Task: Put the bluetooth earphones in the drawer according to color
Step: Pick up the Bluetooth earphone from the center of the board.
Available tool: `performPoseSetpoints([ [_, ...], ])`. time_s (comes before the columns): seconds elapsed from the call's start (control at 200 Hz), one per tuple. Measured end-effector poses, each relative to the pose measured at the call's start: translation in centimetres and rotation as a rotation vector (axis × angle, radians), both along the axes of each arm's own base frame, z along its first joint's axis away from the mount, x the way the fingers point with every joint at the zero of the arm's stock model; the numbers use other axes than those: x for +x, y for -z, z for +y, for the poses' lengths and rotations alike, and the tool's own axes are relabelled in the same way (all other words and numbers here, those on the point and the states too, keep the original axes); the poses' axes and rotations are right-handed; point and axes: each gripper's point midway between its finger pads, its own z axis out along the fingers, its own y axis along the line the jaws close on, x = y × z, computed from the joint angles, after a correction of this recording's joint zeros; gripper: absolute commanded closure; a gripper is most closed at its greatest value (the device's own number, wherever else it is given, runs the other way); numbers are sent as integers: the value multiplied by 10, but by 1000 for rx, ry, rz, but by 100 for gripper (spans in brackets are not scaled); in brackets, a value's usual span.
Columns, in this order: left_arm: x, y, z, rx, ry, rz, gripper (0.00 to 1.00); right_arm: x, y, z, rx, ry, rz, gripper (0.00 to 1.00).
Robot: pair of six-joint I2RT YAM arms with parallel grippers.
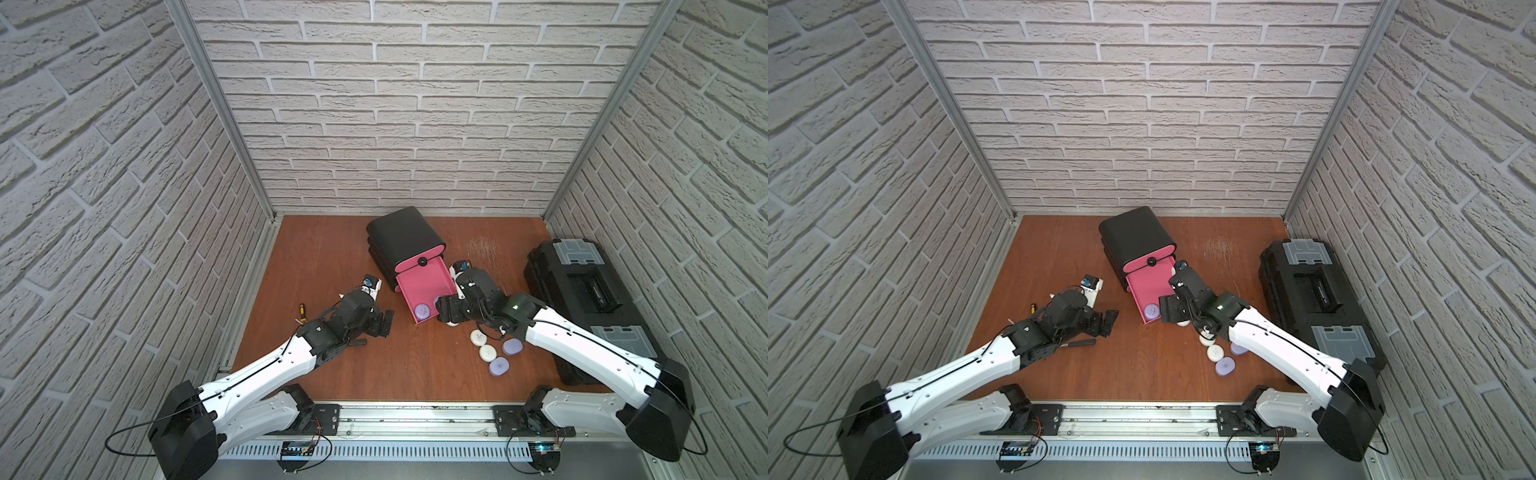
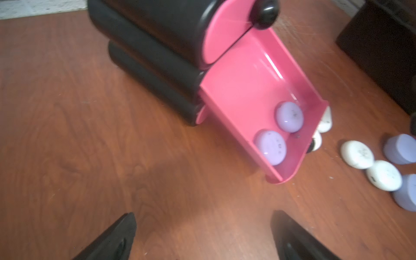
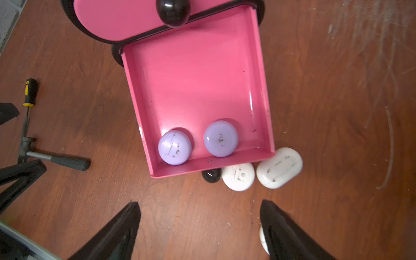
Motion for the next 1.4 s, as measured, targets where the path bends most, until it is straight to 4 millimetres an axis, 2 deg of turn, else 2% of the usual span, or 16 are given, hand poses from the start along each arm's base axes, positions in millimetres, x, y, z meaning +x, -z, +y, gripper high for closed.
performPoseSetpoints([
  [0.155,-13,-16,-47,1,109,-9,2,-16,-15,-32,-19,79,-59,4],
  [0.2,-18,-17,-61,7,140,-7,2,-19,-19,-43,-26,114,-78,0],
  [0.31,-28,-15,-93,26,200,6,2,-27,-27,-68,-50,198,-118,1],
  [0.555,-52,9,-168,90,322,50,2,-45,-49,-115,-89,338,-217,0],
  [0.79,-72,38,-236,112,421,109,17,-63,-70,-152,-98,432,-317,1],
  [0.945,-79,58,-271,109,464,164,27,-70,-79,-163,-80,460,-361,1],
  [1.145,-87,77,-304,102,508,226,41,-74,-82,-169,-81,474,-378,1],
  [1.295,-100,86,-325,106,550,257,42,-75,-82,-170,-80,477,-382,1],
  [1.4,-109,96,-331,127,569,277,40,-75,-84,-173,-85,488,-392,1],
])
